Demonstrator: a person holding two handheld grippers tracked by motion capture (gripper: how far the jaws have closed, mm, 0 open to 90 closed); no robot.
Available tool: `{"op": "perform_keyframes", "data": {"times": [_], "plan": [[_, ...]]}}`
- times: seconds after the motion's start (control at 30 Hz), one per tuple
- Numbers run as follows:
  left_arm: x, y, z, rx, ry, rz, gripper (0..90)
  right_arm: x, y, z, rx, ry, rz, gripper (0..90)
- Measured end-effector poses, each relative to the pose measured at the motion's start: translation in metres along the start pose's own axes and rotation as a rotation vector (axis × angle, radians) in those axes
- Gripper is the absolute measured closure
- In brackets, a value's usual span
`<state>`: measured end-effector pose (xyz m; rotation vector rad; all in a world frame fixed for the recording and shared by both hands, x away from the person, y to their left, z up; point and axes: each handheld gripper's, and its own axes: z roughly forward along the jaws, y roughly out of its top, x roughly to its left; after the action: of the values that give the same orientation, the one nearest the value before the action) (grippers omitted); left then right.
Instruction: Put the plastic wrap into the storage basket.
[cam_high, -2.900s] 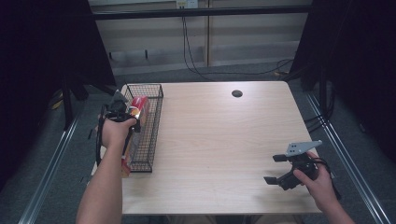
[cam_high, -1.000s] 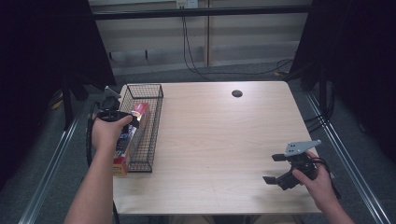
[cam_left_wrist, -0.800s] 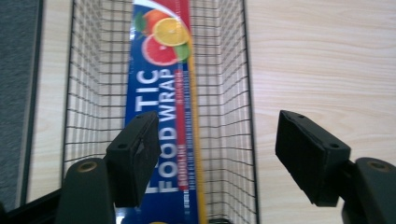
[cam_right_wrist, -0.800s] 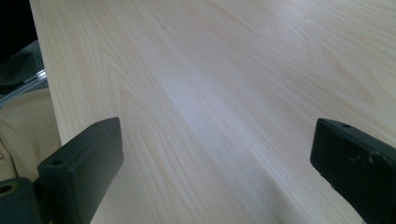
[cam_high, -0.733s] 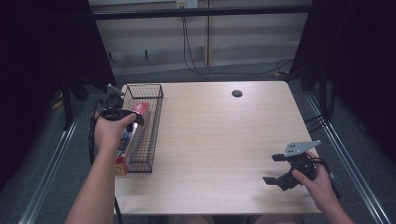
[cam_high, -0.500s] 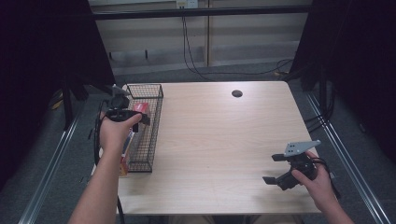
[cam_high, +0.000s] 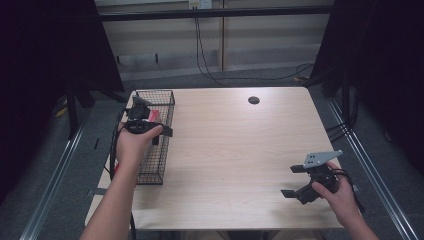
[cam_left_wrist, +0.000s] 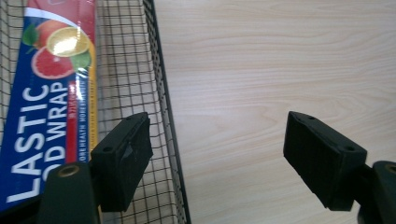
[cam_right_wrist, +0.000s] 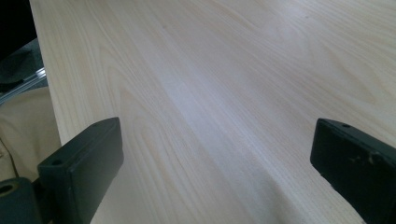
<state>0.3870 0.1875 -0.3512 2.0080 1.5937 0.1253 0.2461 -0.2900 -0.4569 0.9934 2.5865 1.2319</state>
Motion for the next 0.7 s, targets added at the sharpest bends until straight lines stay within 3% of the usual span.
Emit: {"op": "perform_keyframes", "data": {"times": [0.33,0.5,0.7], "plan": [[-0.02,-0.006,0.006,0.001,-0.06,0.044,21.3,-0.001,0.0,-0.001,0.0,0.002,-0.001,2.7],[-0.033,-0.008,0.01,0.012,-0.079,0.101,20.1,-0.001,-0.001,-0.001,0.0,0.003,0.002,2.7],[-0.047,-0.01,0.018,0.012,-0.108,0.121,19.2,-0.002,-0.001,-0.001,0.001,0.003,-0.003,2.7]]}}
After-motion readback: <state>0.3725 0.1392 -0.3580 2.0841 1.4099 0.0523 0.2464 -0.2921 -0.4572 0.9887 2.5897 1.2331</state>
